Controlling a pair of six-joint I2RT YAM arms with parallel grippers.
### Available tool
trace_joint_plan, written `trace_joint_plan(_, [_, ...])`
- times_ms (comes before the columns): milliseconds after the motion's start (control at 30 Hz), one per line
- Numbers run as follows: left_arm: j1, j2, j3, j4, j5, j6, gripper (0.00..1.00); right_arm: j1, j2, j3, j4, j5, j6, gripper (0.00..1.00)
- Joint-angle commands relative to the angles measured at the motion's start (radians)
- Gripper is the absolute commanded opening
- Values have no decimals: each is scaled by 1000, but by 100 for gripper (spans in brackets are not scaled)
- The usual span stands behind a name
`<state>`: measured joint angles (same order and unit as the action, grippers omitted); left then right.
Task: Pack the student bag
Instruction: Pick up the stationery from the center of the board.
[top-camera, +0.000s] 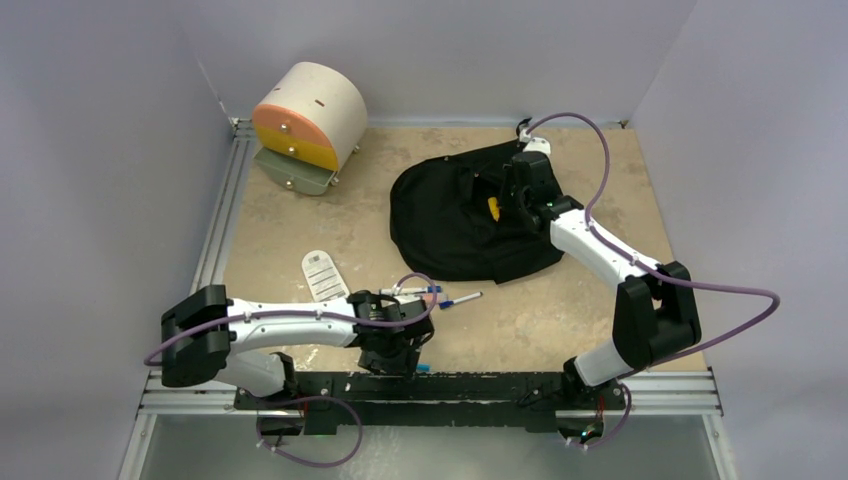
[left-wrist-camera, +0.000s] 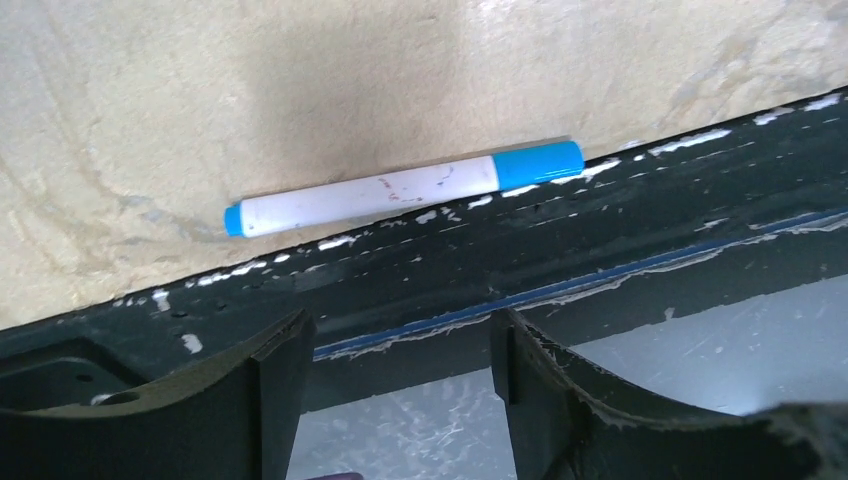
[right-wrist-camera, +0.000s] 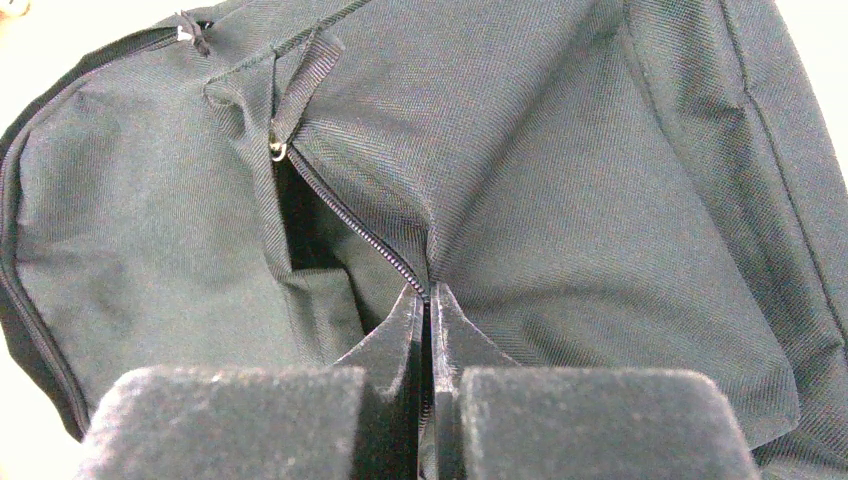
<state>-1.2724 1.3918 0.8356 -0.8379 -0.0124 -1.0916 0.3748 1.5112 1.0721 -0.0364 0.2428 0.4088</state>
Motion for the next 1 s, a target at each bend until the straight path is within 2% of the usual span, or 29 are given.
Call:
trace_joint_plan(0, [-5,-23,-21,124,38,-22,64,4,-34,3,29,-10,15,0])
trace_joint_plan(300, [-4,96,-17,200,15,-15,66,4,-37,5,21,3,13,0])
trace_joint_plan(700, [31,183,45,160,-95,-8,66,3,-29,-1,24,1,15,0])
trace_joint_plan(967, [65,251,125,141,-161,71,66,4,-17,3,26,-9,17,0])
